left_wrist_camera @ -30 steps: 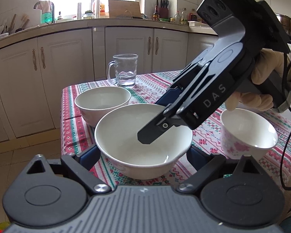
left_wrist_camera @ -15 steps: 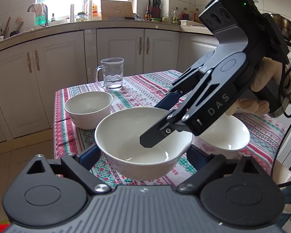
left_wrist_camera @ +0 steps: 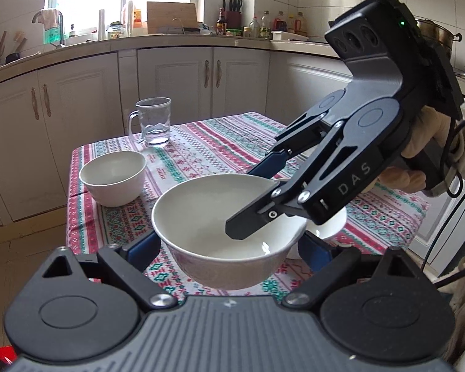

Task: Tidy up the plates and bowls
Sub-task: 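Lift the white bowl and carry it over the pink-flowered bowl with the right gripper, then lower the white bowl into the pink-flowered bowl and open the right gripper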

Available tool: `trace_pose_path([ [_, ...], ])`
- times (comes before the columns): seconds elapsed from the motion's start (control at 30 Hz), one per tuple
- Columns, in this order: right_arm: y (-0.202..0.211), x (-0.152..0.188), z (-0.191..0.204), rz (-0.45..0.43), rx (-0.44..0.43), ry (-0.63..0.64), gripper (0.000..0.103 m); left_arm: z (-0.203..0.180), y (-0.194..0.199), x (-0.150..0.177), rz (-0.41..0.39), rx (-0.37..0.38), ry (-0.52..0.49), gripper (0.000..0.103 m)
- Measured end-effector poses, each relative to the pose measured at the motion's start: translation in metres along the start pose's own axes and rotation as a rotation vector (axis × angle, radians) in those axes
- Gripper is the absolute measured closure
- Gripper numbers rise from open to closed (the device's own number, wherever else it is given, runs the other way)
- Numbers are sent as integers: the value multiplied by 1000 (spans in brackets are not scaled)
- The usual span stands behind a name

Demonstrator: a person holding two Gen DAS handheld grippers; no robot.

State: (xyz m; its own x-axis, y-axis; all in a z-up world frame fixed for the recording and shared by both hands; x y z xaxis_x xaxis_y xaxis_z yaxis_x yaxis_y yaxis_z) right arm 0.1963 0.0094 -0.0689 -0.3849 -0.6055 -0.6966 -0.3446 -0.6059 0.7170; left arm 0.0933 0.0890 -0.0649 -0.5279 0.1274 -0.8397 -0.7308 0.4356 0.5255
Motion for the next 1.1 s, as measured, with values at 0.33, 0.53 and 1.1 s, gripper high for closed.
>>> trace_pose_path([
  [0.33, 38, 23, -8, -30, 77, -36, 37, -30, -12, -15, -32, 78, -60, 8],
  [0.53, 59, 36, -25, -41, 141, -74, 37, -46, -31, -22, -38, 138, -85, 8],
  [1.1, 57, 63, -49, -10, 166, -147, 37, -51, -66, -13, 54, 182, -58, 8],
])
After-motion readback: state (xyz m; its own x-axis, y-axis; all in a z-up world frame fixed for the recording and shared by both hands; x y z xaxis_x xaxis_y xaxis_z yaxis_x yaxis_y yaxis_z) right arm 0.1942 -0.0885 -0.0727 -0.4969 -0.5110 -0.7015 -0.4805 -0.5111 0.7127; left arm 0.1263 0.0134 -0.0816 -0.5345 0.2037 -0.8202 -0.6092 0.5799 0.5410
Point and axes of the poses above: each gripper's, at about its wrist camera, not at the fingertips, and y roughly against the way its jaws point, z to its left, x to its underside, the point moved 5 cm from there along -y, roughly the way its jaws point, and after that the axes turned 9 degrees about y, right-handed, at the moved point
